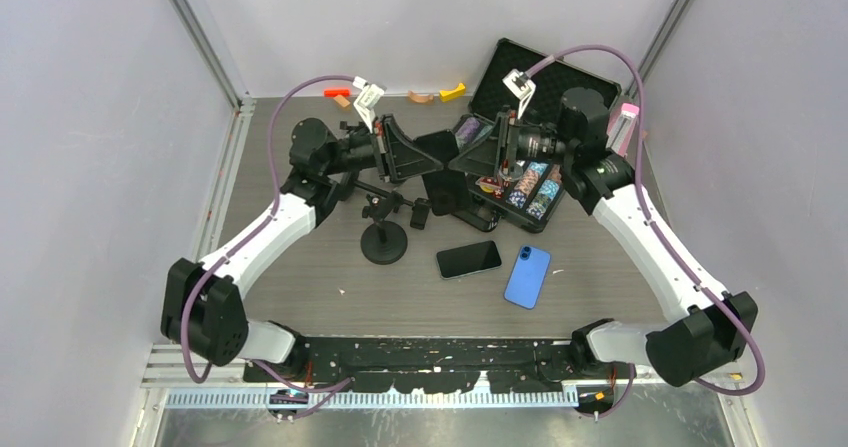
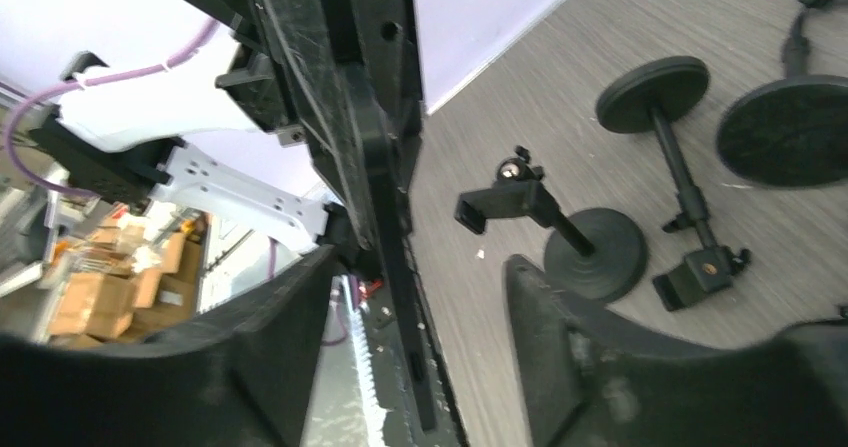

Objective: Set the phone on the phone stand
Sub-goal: Adjust the phone.

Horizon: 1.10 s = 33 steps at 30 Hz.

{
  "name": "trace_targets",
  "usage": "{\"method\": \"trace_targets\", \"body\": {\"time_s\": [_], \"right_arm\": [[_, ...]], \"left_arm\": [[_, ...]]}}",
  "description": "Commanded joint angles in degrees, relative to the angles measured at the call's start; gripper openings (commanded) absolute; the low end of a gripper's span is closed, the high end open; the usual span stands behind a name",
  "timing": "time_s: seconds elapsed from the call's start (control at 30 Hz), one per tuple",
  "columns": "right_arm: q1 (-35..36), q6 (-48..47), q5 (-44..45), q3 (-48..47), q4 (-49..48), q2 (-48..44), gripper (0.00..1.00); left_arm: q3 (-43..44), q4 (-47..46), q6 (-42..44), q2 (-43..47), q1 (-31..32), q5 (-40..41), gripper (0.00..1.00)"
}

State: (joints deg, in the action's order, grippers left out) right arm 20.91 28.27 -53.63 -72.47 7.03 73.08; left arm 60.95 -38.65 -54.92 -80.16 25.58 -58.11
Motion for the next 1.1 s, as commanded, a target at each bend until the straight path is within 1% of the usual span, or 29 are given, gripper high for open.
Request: {"method": "trace_targets", "body": {"time_s": [0.0,0.1,0.17,0.23,0.4,0.47,0.7,0.8,0.83,0.87,0.9,1.0,1.03,1.07], "right_arm": [[-0.58,-6.96,2.13,-0.94,5.31,-3.63,0.73],[-0.61,-10.13,2.51,-0.70,8.49,-4.34,0.76],[-0.56,-10.56,1.83,0.12,8.62,-4.46,0.76],[-0.60,-9.08,0.33,1.41,6.43,-4.33,0.76],[-0.33,-0.87,-3.85,4.48,-3.54,-3.13,0.72],[0.20,0.21,-4.72,4.63,-5.03,-2.56,0.70],[2.35,-0.25,-5.22,4.70,-5.53,-1.05,0.60],[2.46,-1.39,-5.14,4.59,-4.82,-0.89,0.62],[2.47,-2.35,-4.70,4.02,-2.54,-1.13,0.66],[2.47,-5.14,-4.32,3.61,-0.92,-1.33,0.68],[2.47,-8.38,-3.51,2.65,2.65,-1.86,0.71],[2.39,-15.10,-0.05,0.14,10.12,-3.48,0.76],[2.28,-18.48,0.95,-0.30,13.67,-4.24,0.76],[2.20,-20.12,3.13,-1.23,15.41,-4.85,0.77]], "left_arm": [[0.37,2.48,7.26,5.41,-0.70,0.23,0.00],[0.16,4.04,9.26,6.86,-0.80,0.64,0.00],[0.10,4.28,9.56,7.25,-0.80,0.78,0.00],[0.18,4.31,9.44,7.17,-0.80,0.76,0.00],[0.34,3.59,8.66,5.98,-0.80,1.16,0.00],[0.55,3.33,8.28,5.59,-0.80,1.44,0.00],[0.81,2.38,7.24,4.44,-0.71,1.69,0.00],[0.51,2.76,8.01,4.60,-0.72,1.97,0.00],[0.58,4.28,9.14,5.01,-0.79,2.02,0.00],[0.84,6.35,10.82,5.77,-0.80,2.17,0.00],[1.21,9.26,13.25,6.62,-0.92,2.40,0.00],[4.03,23.76,23.39,9.35,-1.31,3.51,0.00],[5.29,29.50,28.92,10.38,-1.40,4.66,0.00],[6.25,34.30,32.74,11.58,-1.41,5.70,0.00]]}}
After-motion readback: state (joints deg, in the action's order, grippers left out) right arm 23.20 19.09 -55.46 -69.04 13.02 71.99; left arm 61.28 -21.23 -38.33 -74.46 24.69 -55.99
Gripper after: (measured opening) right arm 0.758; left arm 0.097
